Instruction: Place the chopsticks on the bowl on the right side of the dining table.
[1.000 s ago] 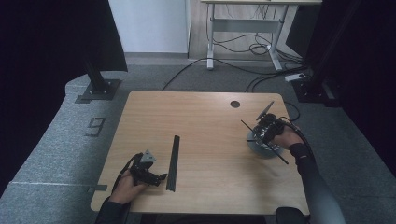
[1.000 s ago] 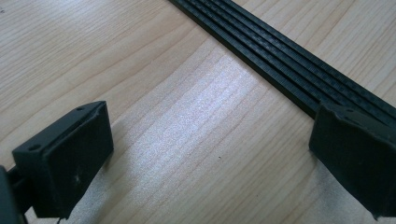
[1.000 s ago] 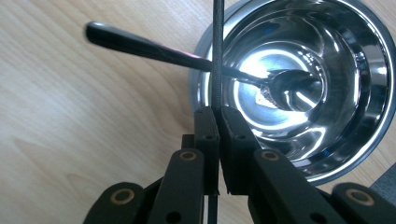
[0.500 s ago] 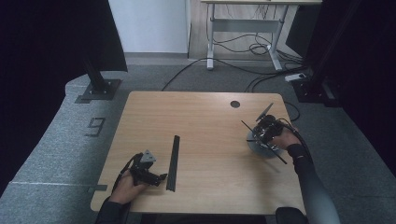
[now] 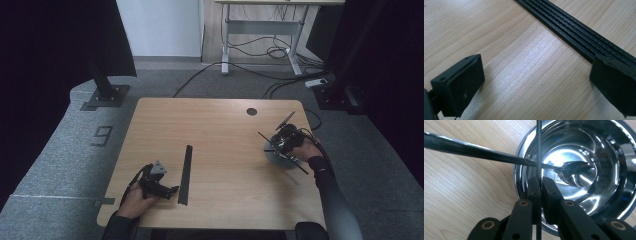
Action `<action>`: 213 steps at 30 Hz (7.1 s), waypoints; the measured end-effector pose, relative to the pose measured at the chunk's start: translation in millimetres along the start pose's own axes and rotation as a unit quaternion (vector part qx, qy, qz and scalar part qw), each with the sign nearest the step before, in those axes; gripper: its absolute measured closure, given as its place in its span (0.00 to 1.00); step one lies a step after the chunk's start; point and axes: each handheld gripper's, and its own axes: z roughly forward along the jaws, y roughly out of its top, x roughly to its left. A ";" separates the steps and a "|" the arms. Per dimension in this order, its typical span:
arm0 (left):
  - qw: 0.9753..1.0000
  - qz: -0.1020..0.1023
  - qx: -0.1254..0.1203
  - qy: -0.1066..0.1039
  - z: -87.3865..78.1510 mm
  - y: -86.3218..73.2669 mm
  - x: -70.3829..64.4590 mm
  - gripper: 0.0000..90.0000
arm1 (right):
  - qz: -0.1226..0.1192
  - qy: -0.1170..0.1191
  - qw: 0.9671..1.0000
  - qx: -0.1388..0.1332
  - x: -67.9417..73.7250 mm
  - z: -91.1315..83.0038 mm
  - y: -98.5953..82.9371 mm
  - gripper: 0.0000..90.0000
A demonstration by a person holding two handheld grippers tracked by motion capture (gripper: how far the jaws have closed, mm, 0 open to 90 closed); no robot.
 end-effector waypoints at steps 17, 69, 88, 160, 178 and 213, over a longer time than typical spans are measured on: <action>1.000 0.000 0.000 0.000 0.0 0.0 0.0 0.00 | 0.056 -0.059 0.983 -0.163 5.8 -15.6 -27.7 0.14; 1.000 0.001 0.000 0.000 0.1 -0.1 0.0 0.00 | 0.182 -0.120 0.946 -0.241 -24.4 17.9 -96.5 0.05; 1.000 0.001 0.000 0.000 0.1 -0.1 0.0 0.00 | 0.223 -0.133 0.929 -0.263 -49.4 16.2 -108.3 0.07; 1.000 0.001 0.000 0.000 0.0 -0.1 0.1 0.00 | 0.184 -0.141 0.937 -0.260 -24.1 8.4 -58.5 0.00; 1.000 0.001 0.000 0.000 0.0 -0.1 0.0 0.00 | 0.188 -0.138 0.939 -0.252 -12.3 23.6 -88.4 0.00; 1.000 0.001 0.000 0.000 0.0 -0.1 0.0 0.00 | 0.198 -0.136 0.934 -0.264 -22.3 25.0 -99.6 0.00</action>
